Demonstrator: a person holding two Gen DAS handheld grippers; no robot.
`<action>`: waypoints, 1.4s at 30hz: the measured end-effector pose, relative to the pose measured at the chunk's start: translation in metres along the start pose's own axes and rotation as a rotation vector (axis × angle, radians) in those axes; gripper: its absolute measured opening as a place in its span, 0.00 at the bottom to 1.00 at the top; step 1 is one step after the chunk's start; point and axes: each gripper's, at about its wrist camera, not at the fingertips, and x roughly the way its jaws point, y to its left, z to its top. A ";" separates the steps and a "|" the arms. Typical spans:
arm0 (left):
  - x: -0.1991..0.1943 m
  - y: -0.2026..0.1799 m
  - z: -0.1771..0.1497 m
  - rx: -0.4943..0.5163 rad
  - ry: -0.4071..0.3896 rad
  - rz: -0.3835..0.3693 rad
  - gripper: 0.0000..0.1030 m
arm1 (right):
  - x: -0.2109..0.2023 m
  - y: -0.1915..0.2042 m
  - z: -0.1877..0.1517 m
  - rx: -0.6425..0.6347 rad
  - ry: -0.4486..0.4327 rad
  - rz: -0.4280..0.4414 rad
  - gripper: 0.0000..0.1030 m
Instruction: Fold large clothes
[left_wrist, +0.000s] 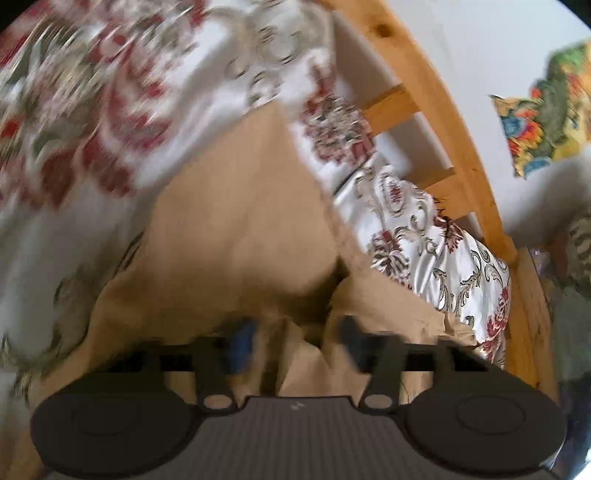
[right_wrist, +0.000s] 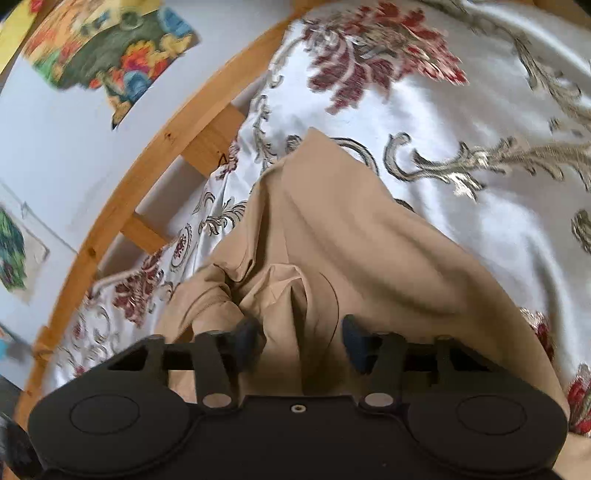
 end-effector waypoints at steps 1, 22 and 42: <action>-0.001 -0.008 0.001 0.042 -0.017 0.007 0.05 | -0.002 0.004 -0.002 -0.036 -0.023 0.003 0.21; -0.026 -0.045 -0.036 0.462 -0.167 0.158 0.10 | -0.019 0.026 -0.037 -0.508 -0.201 -0.181 0.36; 0.036 -0.092 -0.078 0.700 -0.148 0.418 0.83 | 0.037 0.076 -0.077 -0.970 -0.146 -0.269 0.99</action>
